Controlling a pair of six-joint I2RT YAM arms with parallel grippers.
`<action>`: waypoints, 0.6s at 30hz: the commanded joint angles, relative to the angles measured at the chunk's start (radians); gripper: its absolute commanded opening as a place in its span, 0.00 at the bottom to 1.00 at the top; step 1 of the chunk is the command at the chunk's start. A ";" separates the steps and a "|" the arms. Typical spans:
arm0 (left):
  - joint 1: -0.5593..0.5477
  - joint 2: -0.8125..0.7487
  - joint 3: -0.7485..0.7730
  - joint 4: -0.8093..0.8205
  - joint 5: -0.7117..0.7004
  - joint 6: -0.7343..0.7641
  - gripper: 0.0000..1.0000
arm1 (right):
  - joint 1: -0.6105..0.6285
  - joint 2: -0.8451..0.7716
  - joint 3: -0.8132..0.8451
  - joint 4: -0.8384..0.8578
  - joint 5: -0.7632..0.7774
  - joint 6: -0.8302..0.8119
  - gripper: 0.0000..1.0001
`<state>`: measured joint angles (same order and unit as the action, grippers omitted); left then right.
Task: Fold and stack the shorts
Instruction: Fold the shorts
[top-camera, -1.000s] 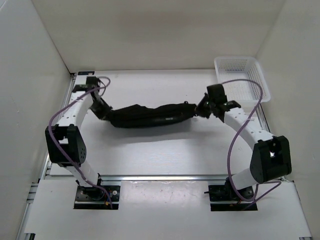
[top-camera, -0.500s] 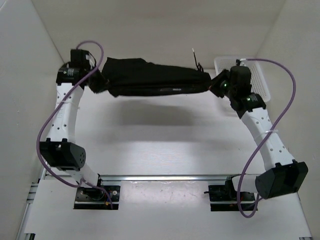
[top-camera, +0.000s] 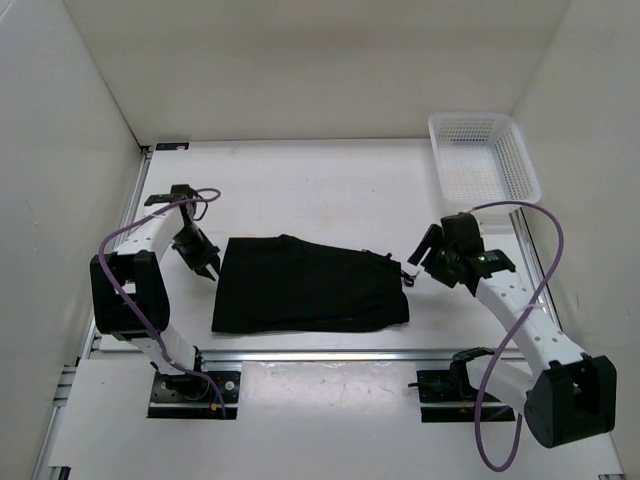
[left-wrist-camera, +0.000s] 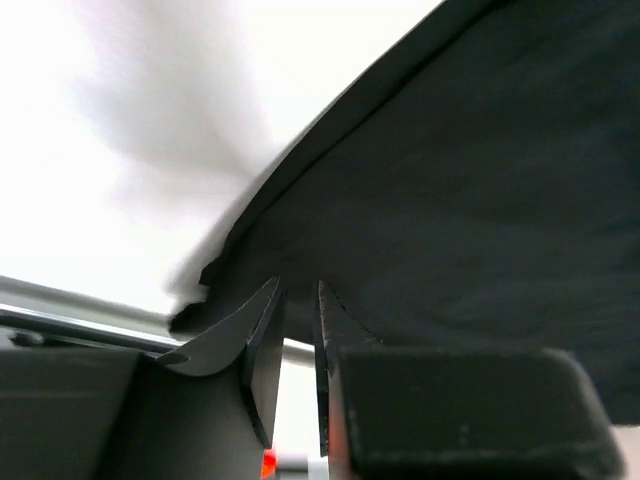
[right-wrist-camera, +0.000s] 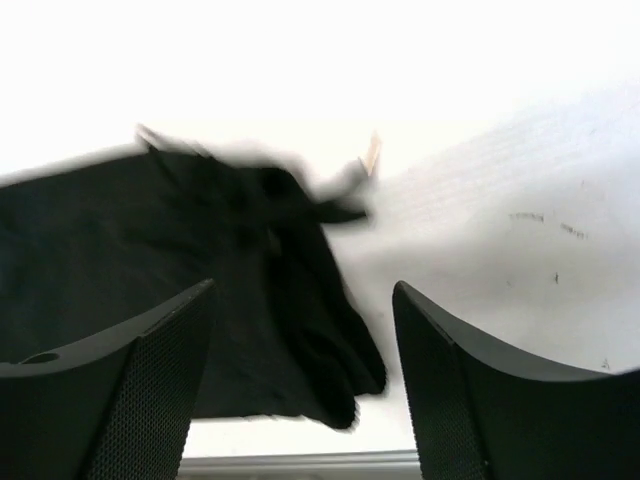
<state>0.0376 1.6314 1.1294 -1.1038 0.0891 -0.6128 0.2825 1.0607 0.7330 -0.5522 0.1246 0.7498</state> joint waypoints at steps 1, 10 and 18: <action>0.002 -0.071 0.107 -0.010 -0.087 0.031 0.29 | -0.011 -0.042 0.083 -0.043 0.049 -0.030 0.74; 0.002 -0.074 0.086 0.007 -0.118 0.050 0.32 | -0.063 -0.045 -0.073 -0.040 -0.302 0.008 0.92; 0.002 -0.073 0.012 0.045 -0.100 0.059 0.32 | -0.063 -0.081 -0.228 0.083 -0.430 -0.116 1.00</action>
<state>0.0395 1.6077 1.1591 -1.0866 -0.0048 -0.5659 0.2207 0.9489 0.5034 -0.5663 -0.2188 0.7174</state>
